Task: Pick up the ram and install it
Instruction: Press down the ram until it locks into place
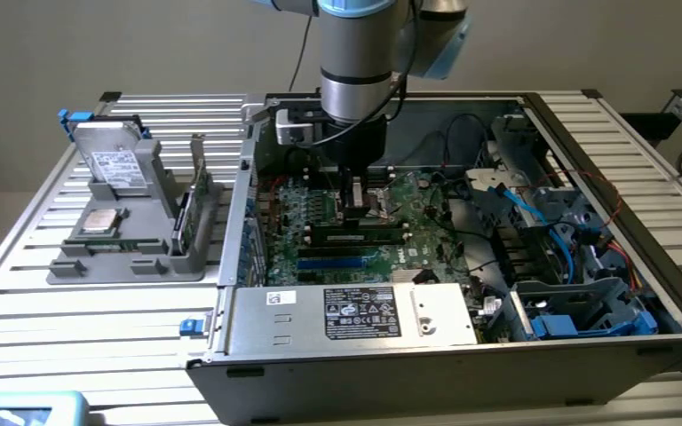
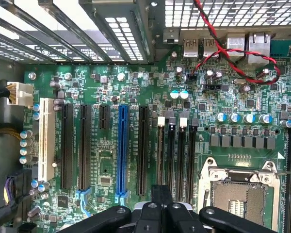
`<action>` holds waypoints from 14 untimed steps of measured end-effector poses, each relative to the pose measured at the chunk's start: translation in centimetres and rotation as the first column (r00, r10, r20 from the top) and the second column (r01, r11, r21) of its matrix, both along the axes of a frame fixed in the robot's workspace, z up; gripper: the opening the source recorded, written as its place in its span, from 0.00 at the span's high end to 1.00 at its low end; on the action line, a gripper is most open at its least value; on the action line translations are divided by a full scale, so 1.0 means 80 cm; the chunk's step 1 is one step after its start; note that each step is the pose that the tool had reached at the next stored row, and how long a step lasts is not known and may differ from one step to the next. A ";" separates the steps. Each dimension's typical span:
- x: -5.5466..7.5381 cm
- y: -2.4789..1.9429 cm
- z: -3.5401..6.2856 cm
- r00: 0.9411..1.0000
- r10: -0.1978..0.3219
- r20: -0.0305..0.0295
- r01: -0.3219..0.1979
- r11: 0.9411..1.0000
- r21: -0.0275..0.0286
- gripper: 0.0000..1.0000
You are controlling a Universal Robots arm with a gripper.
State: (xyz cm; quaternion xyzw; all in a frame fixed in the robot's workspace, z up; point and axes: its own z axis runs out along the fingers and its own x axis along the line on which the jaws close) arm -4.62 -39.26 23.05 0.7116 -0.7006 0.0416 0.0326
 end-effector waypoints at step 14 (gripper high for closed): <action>0.000 0.0004 -0.005 1.000 -0.001 0.000 0.001 1.000 0.001 0.89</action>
